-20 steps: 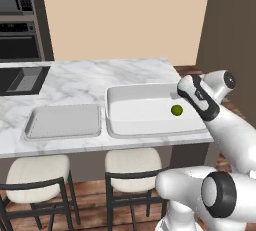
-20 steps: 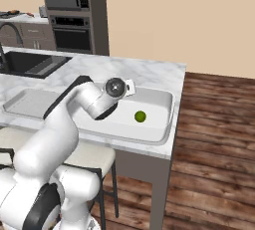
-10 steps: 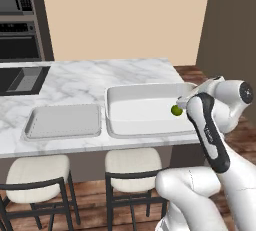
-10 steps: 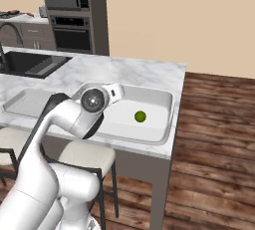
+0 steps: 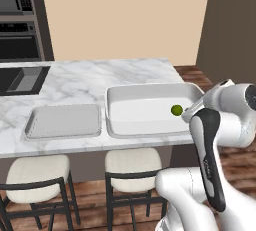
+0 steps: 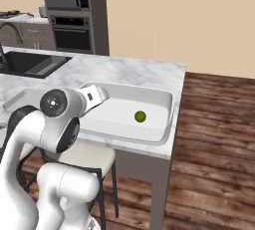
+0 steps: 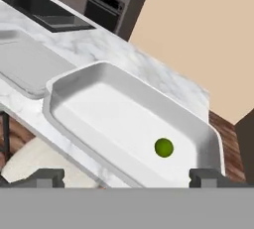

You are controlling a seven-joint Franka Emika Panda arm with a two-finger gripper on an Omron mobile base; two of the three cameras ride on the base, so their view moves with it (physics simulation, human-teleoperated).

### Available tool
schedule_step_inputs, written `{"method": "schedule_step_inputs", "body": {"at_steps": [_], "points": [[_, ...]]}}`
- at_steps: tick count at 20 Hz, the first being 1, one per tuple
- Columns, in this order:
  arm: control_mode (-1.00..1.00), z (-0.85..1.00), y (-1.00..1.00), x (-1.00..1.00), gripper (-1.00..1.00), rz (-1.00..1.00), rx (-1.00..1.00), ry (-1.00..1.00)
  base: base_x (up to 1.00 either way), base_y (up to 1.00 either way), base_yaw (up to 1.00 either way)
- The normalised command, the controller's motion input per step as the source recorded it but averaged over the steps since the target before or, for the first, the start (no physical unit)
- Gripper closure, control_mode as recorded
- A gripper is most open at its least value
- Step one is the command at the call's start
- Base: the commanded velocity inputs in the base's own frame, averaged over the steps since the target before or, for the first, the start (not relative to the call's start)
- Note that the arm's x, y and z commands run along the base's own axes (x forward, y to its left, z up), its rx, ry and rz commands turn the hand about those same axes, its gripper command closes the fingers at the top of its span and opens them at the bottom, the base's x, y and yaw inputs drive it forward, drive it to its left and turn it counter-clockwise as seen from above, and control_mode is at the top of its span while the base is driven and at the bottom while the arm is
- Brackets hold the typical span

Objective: Place the cold items (sweet potato and lime) from the fridge in one tupperware on the dining counter. Place the warm items (hot dog and kebab skewer) in the stove area in another tupperware.

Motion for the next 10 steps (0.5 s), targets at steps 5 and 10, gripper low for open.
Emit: {"method": "schedule_step_inputs", "body": {"at_steps": [5,10], "points": [[-1.0,0.08,0.01,-0.77,-1.0,-0.23,0.0,0.02,0.0,0.0,0.0],[-1.0,-0.03,0.25,-0.51,-1.0,-0.11,0.0,0.0,0.0,0.0,0.0]]}}
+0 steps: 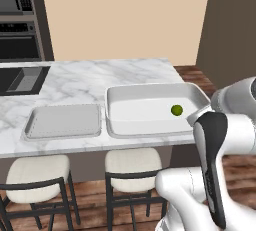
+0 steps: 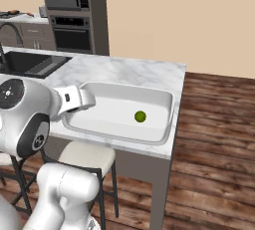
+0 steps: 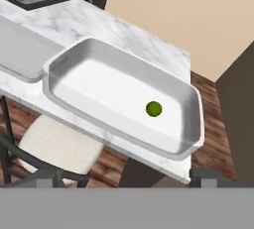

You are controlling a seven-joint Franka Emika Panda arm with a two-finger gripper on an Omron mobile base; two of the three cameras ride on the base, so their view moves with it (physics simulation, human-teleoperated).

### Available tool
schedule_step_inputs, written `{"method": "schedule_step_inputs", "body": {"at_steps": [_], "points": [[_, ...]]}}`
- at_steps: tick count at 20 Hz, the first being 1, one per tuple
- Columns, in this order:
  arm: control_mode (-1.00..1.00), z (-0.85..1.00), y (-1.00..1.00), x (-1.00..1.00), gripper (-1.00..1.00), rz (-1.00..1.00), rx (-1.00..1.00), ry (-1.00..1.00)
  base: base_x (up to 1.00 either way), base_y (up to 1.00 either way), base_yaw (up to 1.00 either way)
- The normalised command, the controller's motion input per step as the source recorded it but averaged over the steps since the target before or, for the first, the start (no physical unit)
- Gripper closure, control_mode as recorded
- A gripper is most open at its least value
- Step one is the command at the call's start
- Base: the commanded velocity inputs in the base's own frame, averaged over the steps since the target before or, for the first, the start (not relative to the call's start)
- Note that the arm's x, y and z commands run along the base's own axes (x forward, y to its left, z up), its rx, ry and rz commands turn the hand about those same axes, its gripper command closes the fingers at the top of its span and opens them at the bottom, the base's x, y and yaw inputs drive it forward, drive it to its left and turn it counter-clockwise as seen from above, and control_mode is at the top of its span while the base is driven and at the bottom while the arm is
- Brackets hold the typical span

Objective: Place the cold items (sweet potato and lime) from the fridge in one tupperware on the dining counter. Place the warm items (hot dog and kebab skewer) in the stove area in another tupperware.

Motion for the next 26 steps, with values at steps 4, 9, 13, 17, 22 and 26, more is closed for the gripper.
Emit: {"method": "schedule_step_inputs", "body": {"at_steps": [4,9,13,17,22,26], "points": [[-1.0,-0.06,0.26,-0.17,-1.0,-0.01,0.0,0.01,0.0,0.0,0.0],[1.0,-0.02,0.02,-0.06,-1.0,0.0,0.0,0.0,-0.35,0.16,0.14],[1.0,0.0,0.0,0.0,-1.0,0.0,0.0,0.0,-0.51,0.7,0.59],[1.0,0.0,0.0,0.0,-1.0,0.0,0.0,0.0,-0.17,0.96,0.82],[1.0,0.0,0.0,0.0,-1.0,0.0,0.0,0.0,-0.03,0.95,0.87],[1.0,0.0,0.0,0.0,-1.0,0.0,0.0,0.0,0.28,0.98,0.59]]}}
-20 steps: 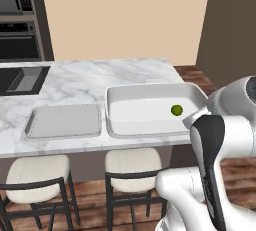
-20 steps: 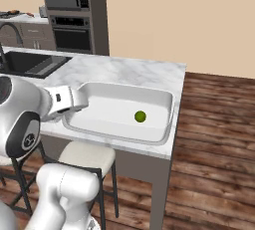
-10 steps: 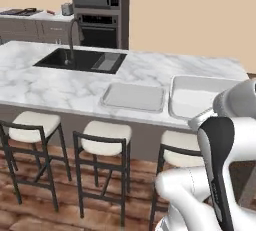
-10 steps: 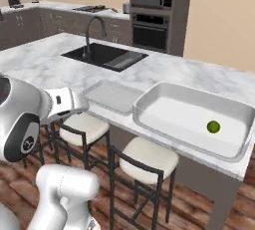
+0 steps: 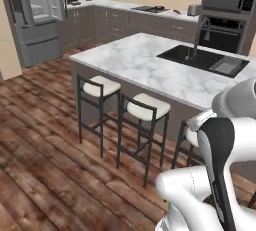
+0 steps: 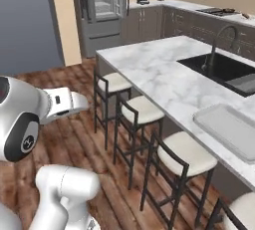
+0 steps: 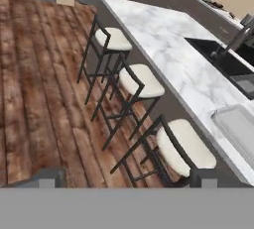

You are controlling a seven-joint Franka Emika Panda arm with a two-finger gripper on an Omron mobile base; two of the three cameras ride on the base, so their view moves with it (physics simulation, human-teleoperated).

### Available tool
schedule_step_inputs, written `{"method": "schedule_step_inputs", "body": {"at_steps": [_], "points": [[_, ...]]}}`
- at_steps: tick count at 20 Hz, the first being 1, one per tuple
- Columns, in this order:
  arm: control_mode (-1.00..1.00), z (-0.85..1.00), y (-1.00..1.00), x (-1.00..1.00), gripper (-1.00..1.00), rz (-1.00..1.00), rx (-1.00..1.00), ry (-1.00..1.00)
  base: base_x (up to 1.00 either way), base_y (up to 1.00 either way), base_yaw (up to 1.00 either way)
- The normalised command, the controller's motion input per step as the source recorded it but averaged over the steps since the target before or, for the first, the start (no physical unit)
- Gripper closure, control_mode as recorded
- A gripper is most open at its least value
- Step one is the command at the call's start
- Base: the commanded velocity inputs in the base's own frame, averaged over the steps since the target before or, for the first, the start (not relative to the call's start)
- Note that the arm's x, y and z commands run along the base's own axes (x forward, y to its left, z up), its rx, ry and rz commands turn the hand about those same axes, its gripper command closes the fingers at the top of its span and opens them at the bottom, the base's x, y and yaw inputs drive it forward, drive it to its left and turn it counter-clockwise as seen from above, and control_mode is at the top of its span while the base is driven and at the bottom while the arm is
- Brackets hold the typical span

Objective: Place the cold items (sweet potato and lime) from the fridge in one tupperware on the dining counter. Place the warm items (hot dog and kebab skewer) in the stove area in another tupperware.

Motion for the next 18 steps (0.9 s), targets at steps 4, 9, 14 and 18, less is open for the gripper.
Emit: {"method": "schedule_step_inputs", "body": {"at_steps": [4,9,14,18], "points": [[1.0,0.0,0.0,0.0,-1.0,0.0,0.0,0.0,0.92,0.99,0.21],[1.0,0.0,0.0,0.0,-1.0,0.0,0.0,0.0,1.0,0.95,0.12],[1.0,0.0,0.0,0.0,-1.0,0.0,0.0,0.0,1.0,0.86,0.01],[1.0,0.0,0.0,0.0,-1.0,0.0,0.0,0.0,1.0,0.75,0.0]]}}
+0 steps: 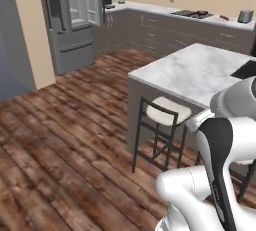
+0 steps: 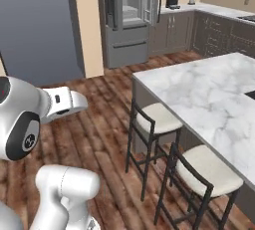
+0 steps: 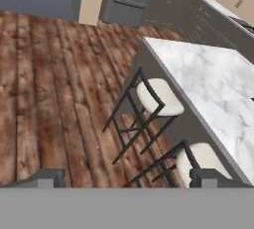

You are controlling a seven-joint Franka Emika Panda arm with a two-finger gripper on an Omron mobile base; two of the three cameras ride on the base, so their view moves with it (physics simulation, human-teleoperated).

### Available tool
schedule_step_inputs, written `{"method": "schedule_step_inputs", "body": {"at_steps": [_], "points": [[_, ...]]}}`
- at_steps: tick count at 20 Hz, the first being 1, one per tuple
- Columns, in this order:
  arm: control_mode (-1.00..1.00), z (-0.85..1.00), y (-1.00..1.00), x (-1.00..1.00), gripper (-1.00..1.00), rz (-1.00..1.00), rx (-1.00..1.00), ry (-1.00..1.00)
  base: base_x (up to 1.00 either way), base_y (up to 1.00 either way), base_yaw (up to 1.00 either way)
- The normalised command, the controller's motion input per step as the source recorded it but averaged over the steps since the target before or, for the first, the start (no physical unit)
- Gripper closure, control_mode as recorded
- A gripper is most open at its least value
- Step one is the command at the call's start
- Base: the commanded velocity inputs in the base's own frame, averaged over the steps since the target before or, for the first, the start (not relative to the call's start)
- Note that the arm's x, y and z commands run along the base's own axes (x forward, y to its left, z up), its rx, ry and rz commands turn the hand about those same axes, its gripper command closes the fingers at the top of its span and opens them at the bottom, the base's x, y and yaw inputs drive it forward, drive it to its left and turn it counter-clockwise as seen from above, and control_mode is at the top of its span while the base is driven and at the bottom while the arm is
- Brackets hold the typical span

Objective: Place the cold items (sweet potato and lime) from the fridge in one tupperware on the dining counter. Place the warm items (hot dog and kebab skewer) in the stove area in another tupperware.

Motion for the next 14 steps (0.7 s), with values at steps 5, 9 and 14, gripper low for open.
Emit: {"method": "schedule_step_inputs", "body": {"at_steps": [5,9,14], "points": [[1.0,0.0,0.0,0.0,-1.0,0.0,0.0,0.0,1.0,0.7,0.0],[1.0,0.0,0.0,0.0,-1.0,0.0,0.0,0.0,1.0,0.56,-0.04],[1.0,0.0,0.0,0.0,-1.0,0.0,0.0,0.0,1.0,0.48,-0.03]]}}
